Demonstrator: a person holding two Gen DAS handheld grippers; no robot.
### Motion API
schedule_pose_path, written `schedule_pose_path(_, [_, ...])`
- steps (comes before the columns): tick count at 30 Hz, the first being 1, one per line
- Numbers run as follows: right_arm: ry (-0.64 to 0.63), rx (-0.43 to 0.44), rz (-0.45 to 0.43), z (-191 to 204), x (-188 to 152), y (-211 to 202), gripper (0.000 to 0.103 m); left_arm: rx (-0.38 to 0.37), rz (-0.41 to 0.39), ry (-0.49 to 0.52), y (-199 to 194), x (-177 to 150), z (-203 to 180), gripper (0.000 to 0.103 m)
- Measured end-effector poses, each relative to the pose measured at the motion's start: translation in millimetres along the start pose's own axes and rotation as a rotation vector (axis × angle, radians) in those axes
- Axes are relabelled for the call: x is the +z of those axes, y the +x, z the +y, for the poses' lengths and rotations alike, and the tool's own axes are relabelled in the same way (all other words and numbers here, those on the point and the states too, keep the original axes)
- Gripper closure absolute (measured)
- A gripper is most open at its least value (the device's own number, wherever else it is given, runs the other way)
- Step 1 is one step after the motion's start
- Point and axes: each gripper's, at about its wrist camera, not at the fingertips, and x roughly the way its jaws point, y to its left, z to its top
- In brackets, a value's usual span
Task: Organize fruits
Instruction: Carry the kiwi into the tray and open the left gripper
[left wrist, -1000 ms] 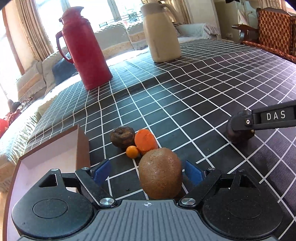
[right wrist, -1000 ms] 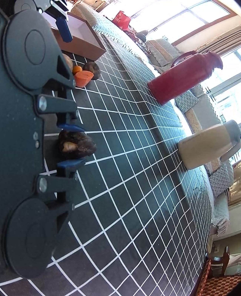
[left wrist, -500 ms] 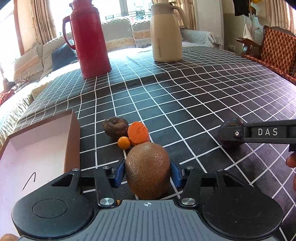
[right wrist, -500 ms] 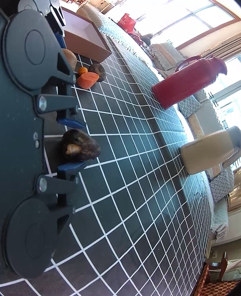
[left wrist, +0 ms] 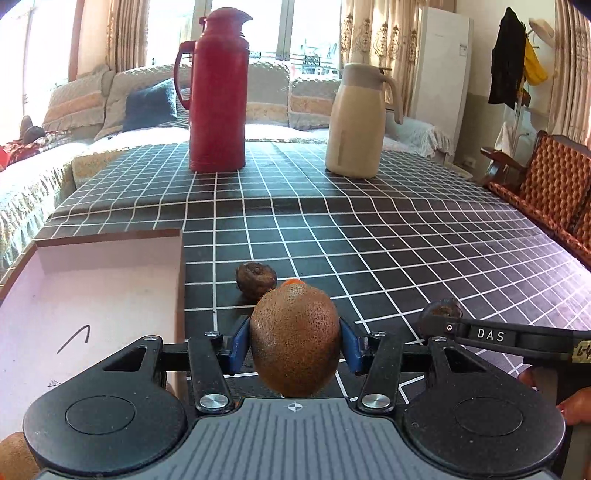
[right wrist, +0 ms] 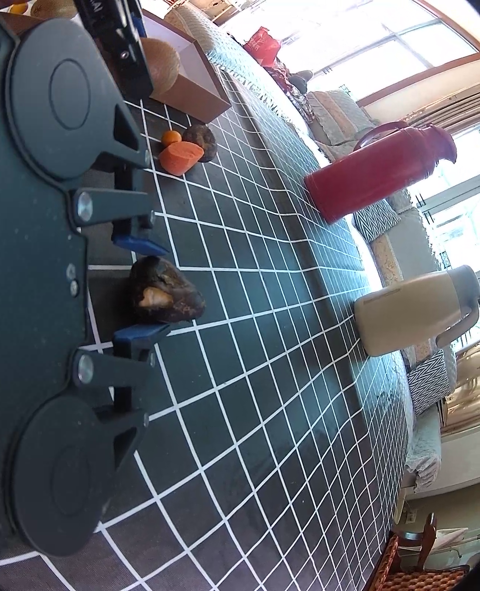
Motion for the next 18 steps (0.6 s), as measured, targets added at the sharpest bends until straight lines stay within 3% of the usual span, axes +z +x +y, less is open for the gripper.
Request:
schedule_pose_path(13, [0.021, 0.03, -0.03, 7.0, 3.0, -11.2, 0.066, 0.176, -0.004, -0.058, -17.1, -7.8, 57.0, 0.052])
schedule_pose_path(18, [0.02, 0.025, -0.031, 10.0, 0.3, -11.9, 0.066, 0.256, 0.002, -0.147, -17.1, -8.2, 96.0, 0.052])
